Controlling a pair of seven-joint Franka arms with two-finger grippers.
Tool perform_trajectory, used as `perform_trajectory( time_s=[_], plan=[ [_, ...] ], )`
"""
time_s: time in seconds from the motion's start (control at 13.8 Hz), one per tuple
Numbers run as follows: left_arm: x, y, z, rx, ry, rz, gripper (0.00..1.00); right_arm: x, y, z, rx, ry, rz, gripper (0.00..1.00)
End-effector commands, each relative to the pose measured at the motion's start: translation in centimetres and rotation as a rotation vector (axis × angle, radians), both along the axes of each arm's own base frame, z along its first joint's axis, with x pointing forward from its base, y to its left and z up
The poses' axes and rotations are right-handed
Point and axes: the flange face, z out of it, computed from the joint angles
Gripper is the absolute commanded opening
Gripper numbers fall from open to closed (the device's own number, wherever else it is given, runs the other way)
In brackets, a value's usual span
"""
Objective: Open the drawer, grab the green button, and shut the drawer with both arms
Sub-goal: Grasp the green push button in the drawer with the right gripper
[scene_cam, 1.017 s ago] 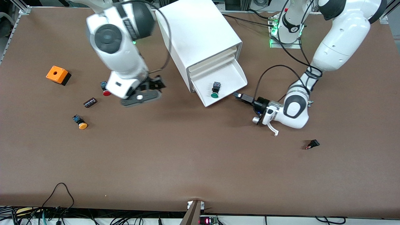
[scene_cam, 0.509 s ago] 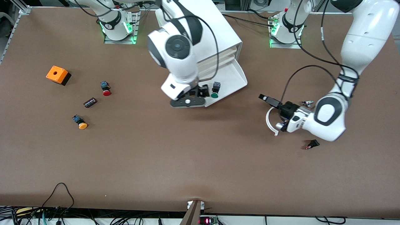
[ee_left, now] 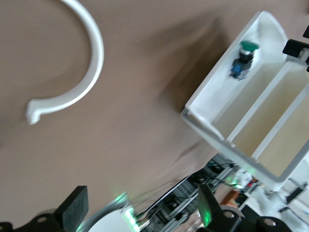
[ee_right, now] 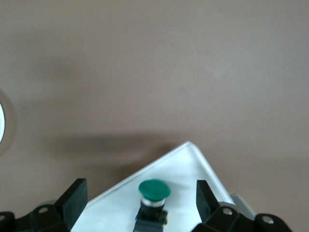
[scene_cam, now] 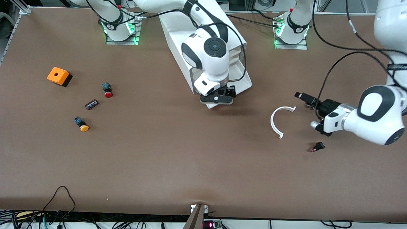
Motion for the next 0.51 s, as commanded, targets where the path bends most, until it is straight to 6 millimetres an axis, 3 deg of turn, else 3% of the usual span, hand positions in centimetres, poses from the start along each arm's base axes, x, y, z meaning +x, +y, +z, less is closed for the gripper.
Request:
perform_trajectory(
  time_s=[0.0, 0.15, 0.44],
  plan=[
    [-1.2, 2.0, 3.3, 0.097, -0.019, -0.022, 1.00, -2.2, 1.8, -1.9, -0.031, 0.013, -0.014, 1.00],
    [-1.6, 3.1, 5.5, 0.147, -0.051, -0.022, 1.00, -3.5, 2.0, -3.7, -0.059, 0.033, -0.009, 1.00],
    [-2.1, 4.3, 9.9, 0.315, -0.133, -0.024, 1.00, -3.9, 1.5, -5.2, -0.094, 0.038, -0.001, 0.97]
  ],
)
